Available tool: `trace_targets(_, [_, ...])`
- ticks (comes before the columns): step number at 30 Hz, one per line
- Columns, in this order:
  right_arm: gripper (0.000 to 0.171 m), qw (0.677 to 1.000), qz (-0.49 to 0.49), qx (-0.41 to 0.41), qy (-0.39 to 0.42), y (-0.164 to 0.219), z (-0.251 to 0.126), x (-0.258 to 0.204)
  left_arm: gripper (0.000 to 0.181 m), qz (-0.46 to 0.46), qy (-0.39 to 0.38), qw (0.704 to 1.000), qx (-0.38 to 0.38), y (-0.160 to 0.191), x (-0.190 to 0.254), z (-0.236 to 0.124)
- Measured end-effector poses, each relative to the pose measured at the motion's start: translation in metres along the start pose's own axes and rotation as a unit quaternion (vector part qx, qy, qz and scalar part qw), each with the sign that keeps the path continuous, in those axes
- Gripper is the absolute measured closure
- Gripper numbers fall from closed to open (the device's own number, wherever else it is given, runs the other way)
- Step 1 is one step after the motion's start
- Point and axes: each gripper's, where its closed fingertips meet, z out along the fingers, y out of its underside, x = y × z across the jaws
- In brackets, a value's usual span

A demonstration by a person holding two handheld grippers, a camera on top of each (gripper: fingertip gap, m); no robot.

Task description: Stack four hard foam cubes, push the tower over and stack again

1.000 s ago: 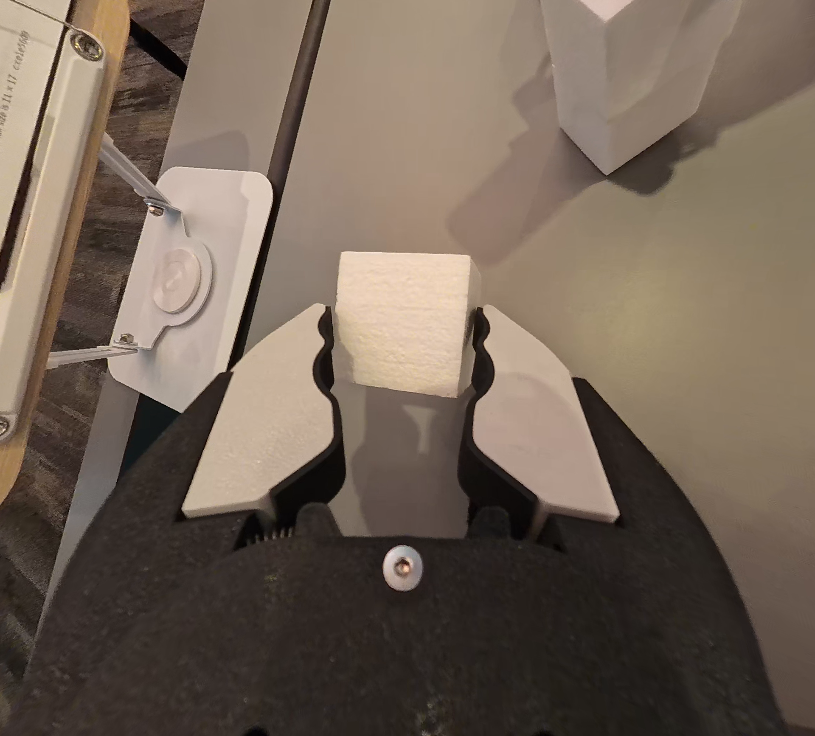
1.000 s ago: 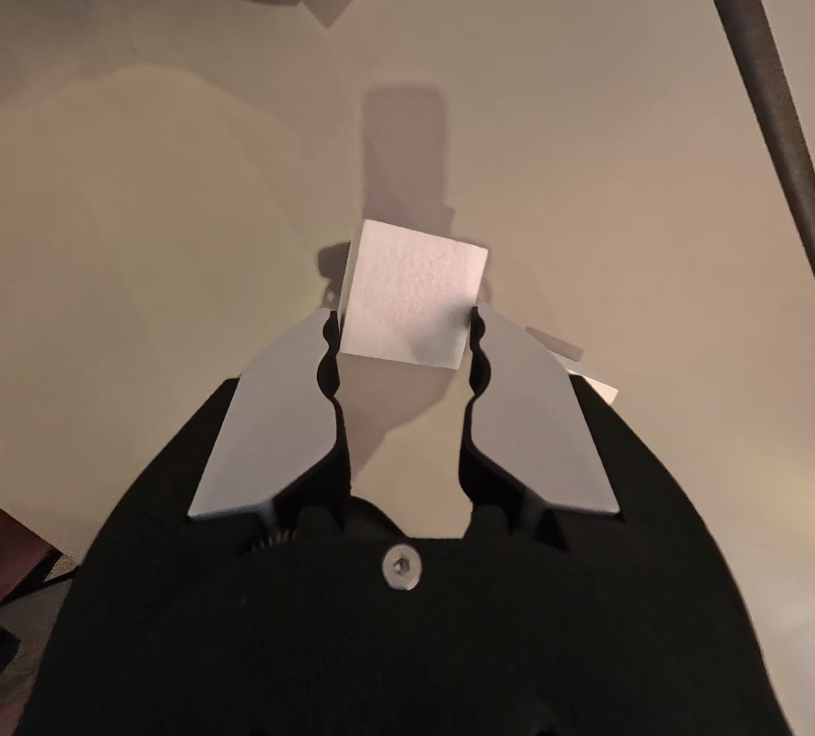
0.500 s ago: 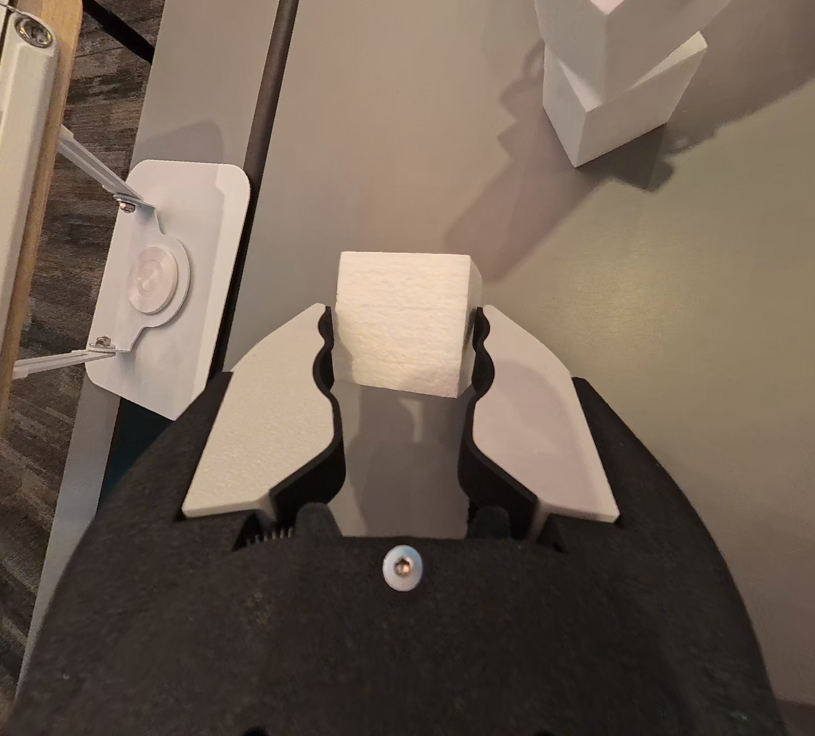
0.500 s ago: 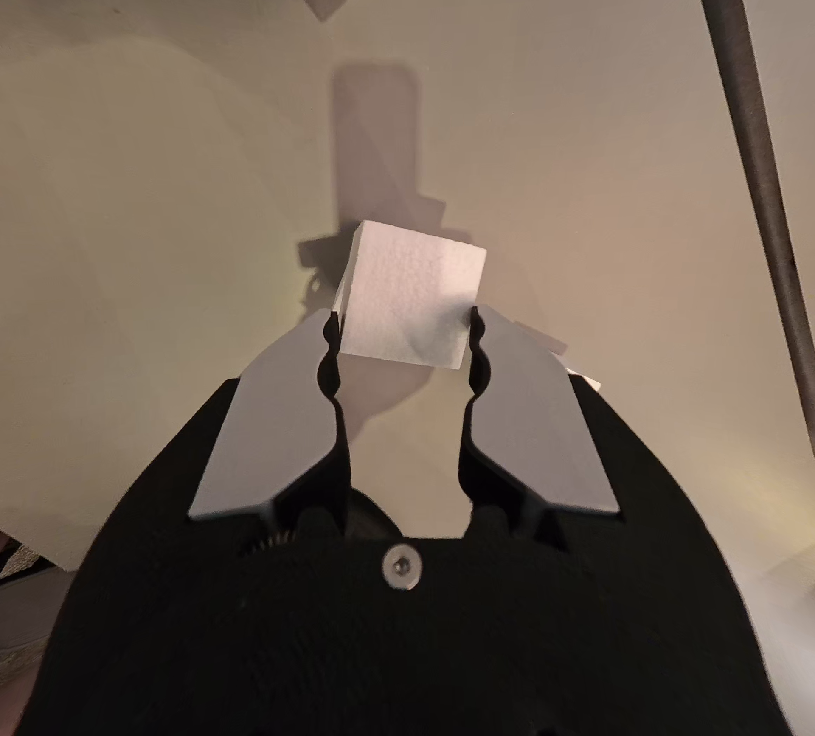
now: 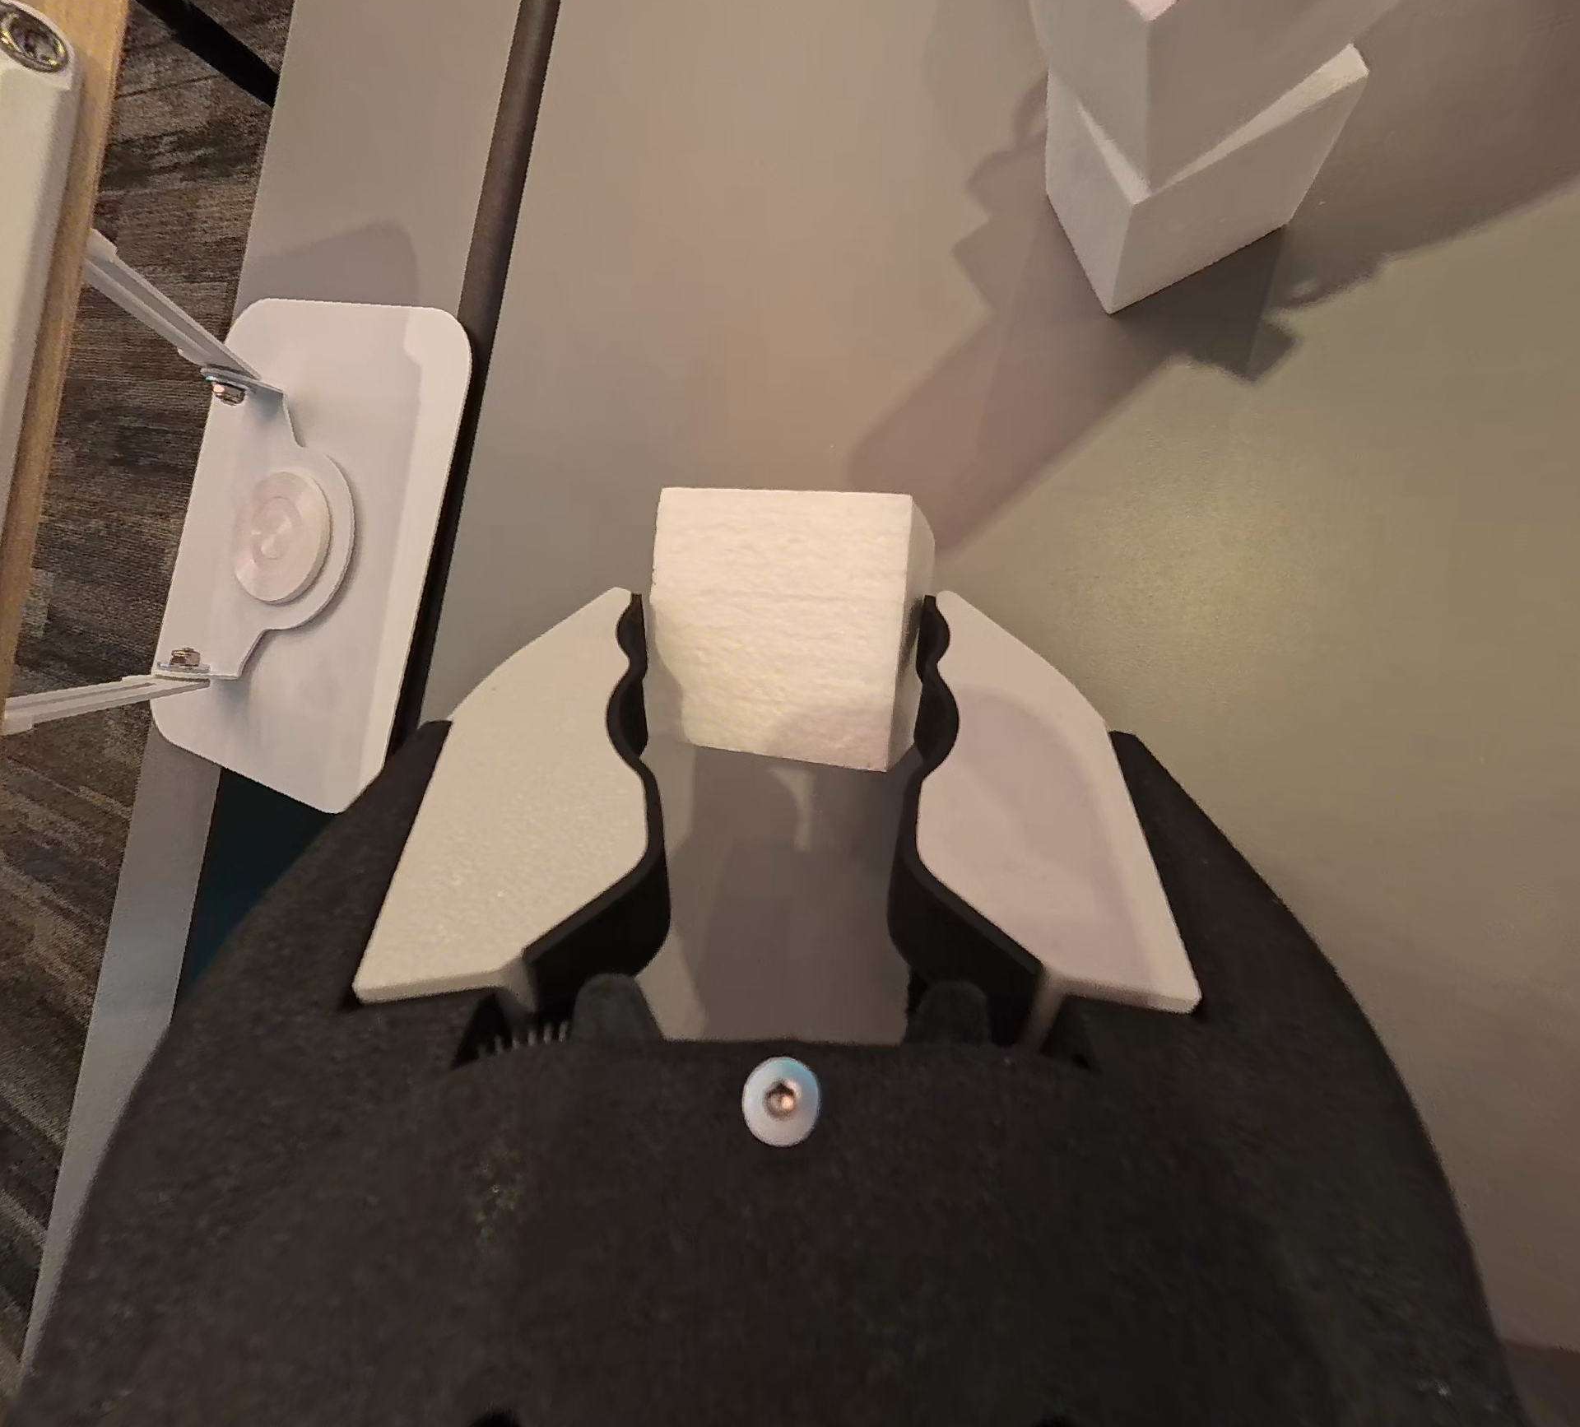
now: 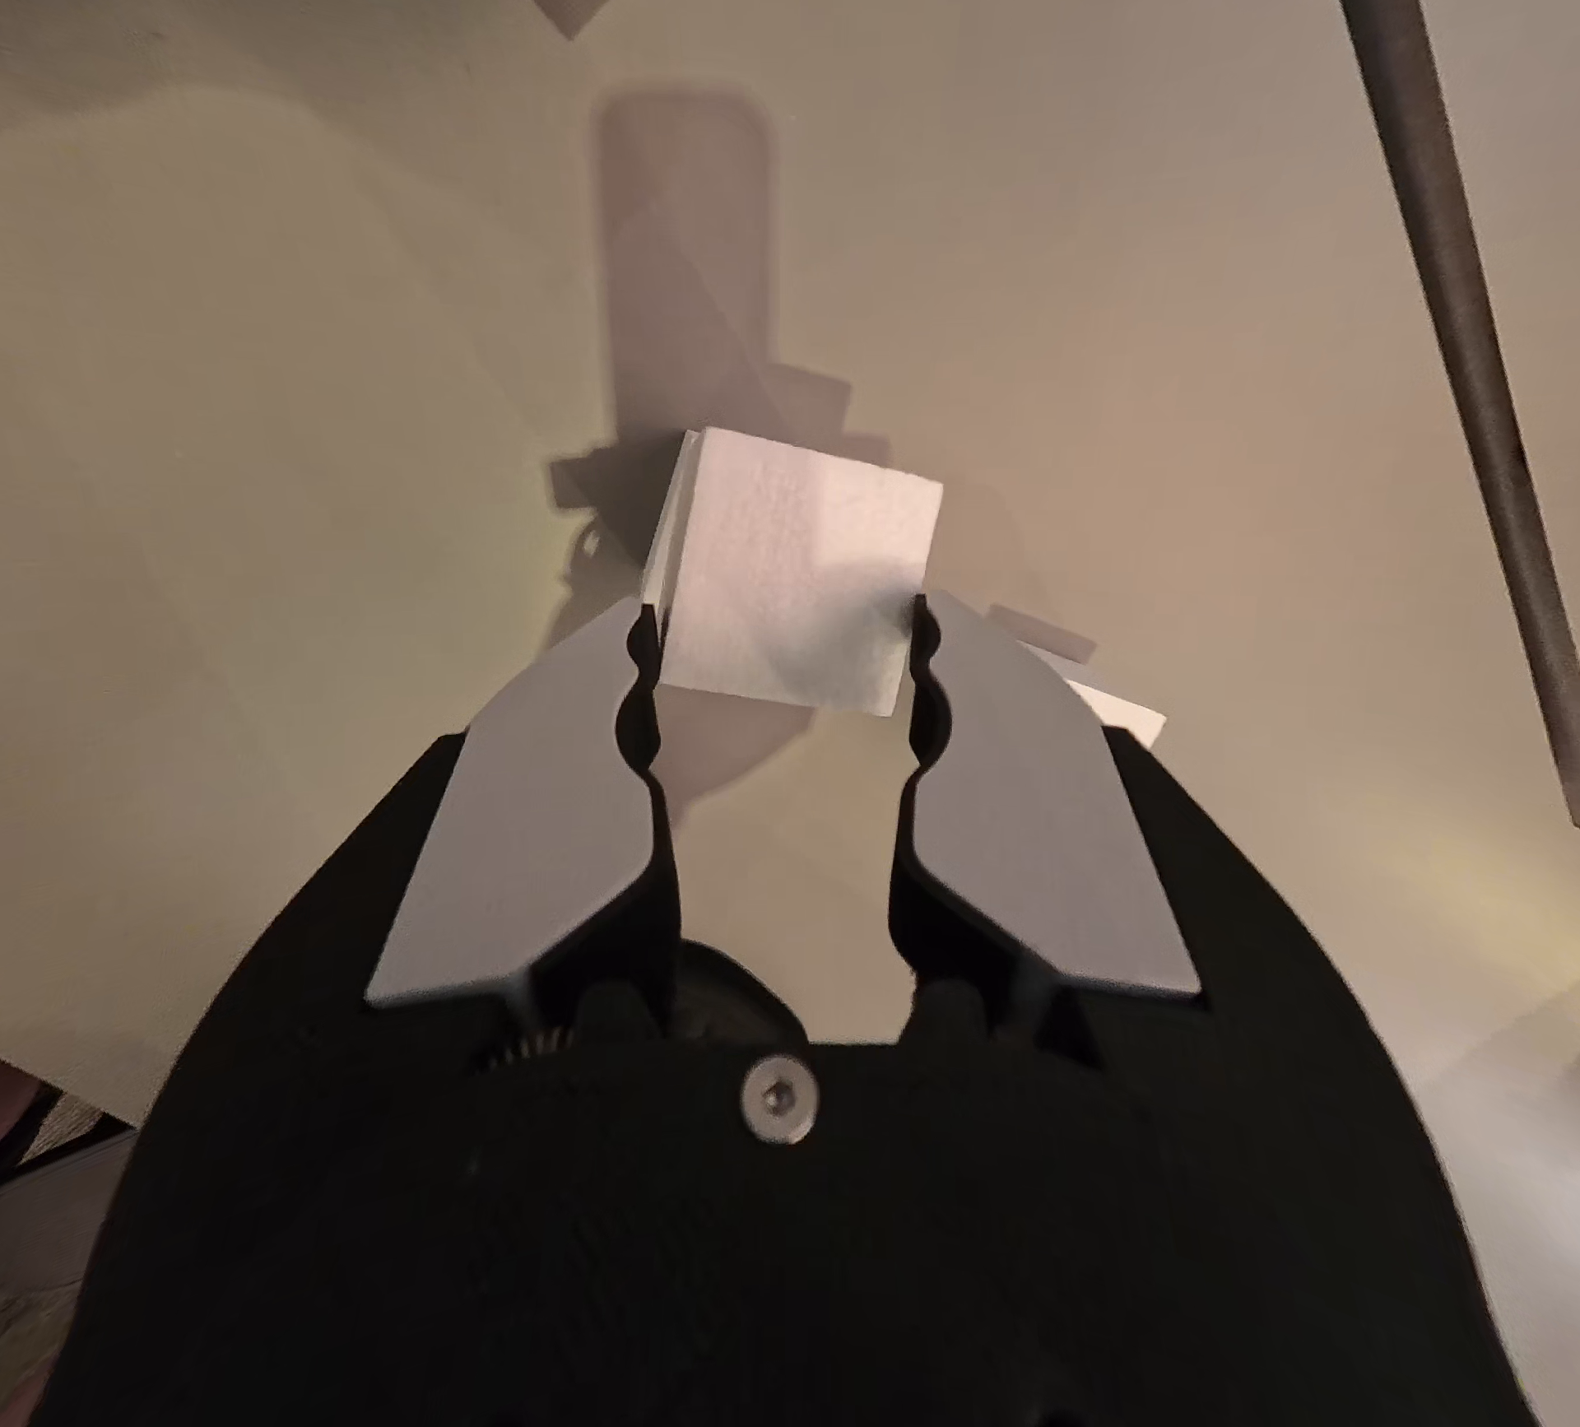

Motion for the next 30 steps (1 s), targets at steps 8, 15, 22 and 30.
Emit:
trace_targets(8, [0.114,1.0,0.009,-0.015,0.005,0.004,0.003,0.0,0.12,0.002,-0.005,1.0,0.001,-0.002,-0.001,-0.002])
trace_targets(15, [0.108,0.999,0.036,0.0,-0.007,0.0,0.0,0.0,0.12,0.003,-0.022,1.0,0.011,-0.01,-0.005,-0.01])
trace_targets(22, [0.106,0.995,0.063,0.079,-0.011,0.007,-0.042,0.019,0.12,-0.027,-0.024,0.996,0.076,-0.044,-0.005,-0.031])
trace_targets(30, [0.106,0.977,0.177,0.116,0.031,0.066,-0.08,0.076,0.12,-0.098,-0.026,0.992,0.074,-0.1,0.016,-0.026])
